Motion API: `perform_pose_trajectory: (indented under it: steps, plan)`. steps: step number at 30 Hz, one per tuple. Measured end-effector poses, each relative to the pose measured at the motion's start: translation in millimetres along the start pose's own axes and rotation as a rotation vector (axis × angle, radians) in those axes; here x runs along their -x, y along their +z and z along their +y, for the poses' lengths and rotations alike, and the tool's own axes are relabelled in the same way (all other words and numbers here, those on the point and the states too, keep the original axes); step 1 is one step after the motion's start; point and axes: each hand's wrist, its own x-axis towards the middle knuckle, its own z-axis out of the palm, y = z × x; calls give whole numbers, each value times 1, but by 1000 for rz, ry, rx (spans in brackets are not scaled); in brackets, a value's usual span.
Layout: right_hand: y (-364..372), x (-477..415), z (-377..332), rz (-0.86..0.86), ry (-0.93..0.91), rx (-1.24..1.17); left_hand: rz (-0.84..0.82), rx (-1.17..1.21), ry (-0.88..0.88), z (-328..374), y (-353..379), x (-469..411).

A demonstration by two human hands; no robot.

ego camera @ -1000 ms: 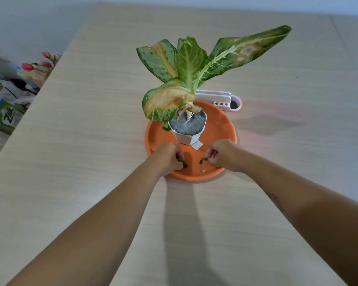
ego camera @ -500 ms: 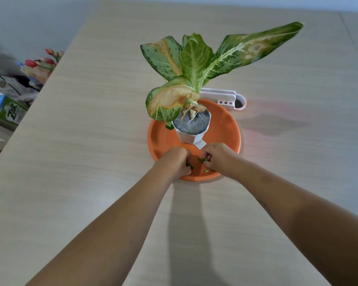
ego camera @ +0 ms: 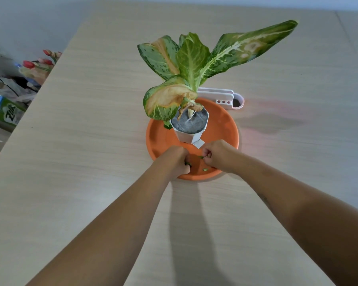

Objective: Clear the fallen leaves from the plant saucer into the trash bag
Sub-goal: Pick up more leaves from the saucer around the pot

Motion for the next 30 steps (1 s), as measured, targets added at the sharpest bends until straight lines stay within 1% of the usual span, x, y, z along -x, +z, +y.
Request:
perform_pose_trajectory:
  steps: [3, 8, 13, 16, 19, 20, 21, 23, 25, 27, 30]
  plan:
    - [-9, 4, 4, -22, -14, -1, 5, -7, 11, 0, -2, 0]
    - [-6, 6, -3, -130, -93, 213, 1, -5, 22, -2, -1, -1]
    - [0, 2, -8, -197, -77, 297, -17, -26, 25, -1, -3, -1]
    - [3, 3, -15, -198, -121, 386, -38, -35, 19, 0, -3, -3]
    - [1, 1, -12, -219, -127, 371, -29, -1, 5, 0, -4, -2]
    - [-1, 1, -10, -208, -106, 317, -10, 44, -7, 0, -5, -1]
    - [-4, 1, -7, -174, -69, 212, 13, 107, -31, -1, -7, 0]
    - [-13, 6, -2, -87, 39, -62, 47, 247, -120, -1, -13, 3]
    - [-19, 13, 1, -23, 113, -266, 66, 383, -202, -2, -17, 5]
    - [-22, 20, 4, 14, 155, -406, 90, 496, -246, -3, -22, 10]
    - [-19, 28, 2, 42, 216, -689, 129, 754, -293, -9, -28, 20]
